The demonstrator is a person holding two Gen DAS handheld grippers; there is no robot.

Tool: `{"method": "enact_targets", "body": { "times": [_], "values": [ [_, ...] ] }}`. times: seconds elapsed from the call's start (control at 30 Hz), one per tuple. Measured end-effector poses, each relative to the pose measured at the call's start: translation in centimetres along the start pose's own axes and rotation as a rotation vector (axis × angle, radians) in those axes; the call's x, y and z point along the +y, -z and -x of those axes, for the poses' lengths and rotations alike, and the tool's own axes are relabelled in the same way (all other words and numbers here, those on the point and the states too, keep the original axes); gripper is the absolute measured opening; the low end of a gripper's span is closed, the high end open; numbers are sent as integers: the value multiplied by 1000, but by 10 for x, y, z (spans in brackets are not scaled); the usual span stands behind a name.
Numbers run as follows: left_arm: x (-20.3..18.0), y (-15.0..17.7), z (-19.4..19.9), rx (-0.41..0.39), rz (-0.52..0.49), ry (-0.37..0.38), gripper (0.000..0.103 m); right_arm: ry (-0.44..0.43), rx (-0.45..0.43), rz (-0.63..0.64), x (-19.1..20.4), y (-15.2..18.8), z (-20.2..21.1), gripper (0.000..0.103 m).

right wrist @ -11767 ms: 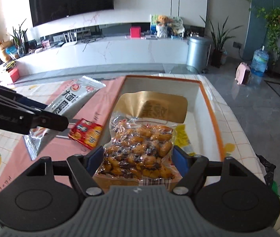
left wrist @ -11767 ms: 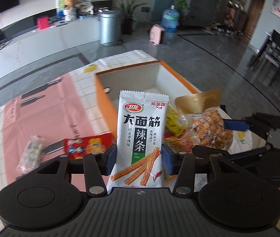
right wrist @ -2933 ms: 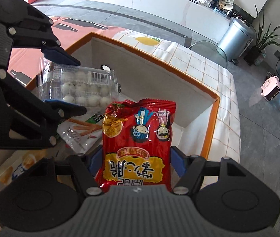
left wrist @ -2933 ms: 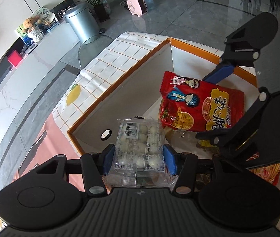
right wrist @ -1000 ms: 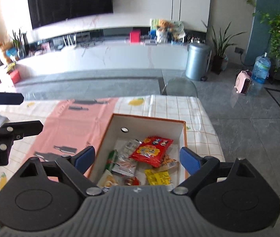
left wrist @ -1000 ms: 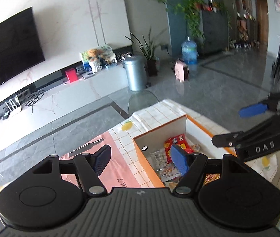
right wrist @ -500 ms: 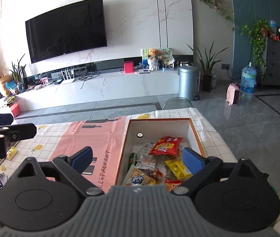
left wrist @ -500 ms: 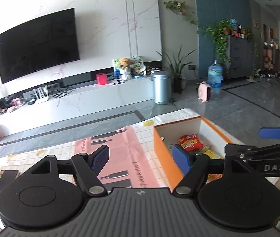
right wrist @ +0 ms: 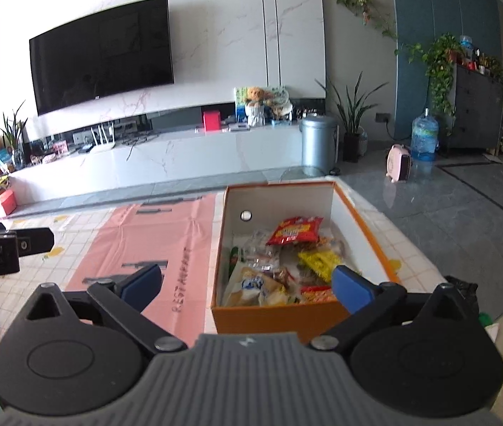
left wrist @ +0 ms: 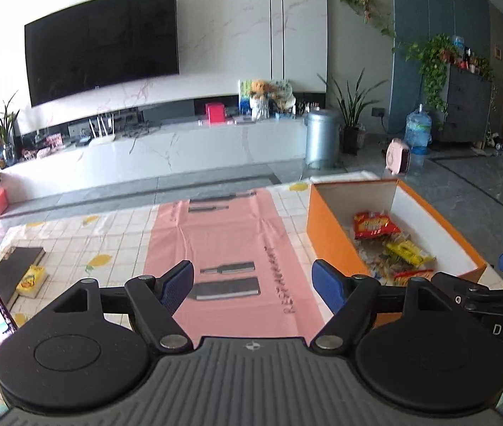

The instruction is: Organize snacks

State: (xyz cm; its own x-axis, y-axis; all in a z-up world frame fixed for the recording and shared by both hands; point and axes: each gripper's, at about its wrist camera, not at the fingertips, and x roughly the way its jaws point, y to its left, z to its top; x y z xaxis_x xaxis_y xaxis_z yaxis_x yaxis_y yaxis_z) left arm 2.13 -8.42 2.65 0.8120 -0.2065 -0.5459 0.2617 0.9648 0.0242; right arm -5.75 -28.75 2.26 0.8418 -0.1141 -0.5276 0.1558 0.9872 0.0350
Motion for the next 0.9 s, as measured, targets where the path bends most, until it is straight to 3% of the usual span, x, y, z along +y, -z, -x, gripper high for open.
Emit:
{"method": "enact_targets", "body": {
  "times": [0.47, 0.9],
  "values": [
    [-11, 27, -36, 144, -29, 14, 90, 34, 74, 35, 3, 20, -33, 99],
    [-8, 22, -25, 139, -18, -4, 90, 26, 65, 36, 5, 21, -29, 99]
  ]
}}
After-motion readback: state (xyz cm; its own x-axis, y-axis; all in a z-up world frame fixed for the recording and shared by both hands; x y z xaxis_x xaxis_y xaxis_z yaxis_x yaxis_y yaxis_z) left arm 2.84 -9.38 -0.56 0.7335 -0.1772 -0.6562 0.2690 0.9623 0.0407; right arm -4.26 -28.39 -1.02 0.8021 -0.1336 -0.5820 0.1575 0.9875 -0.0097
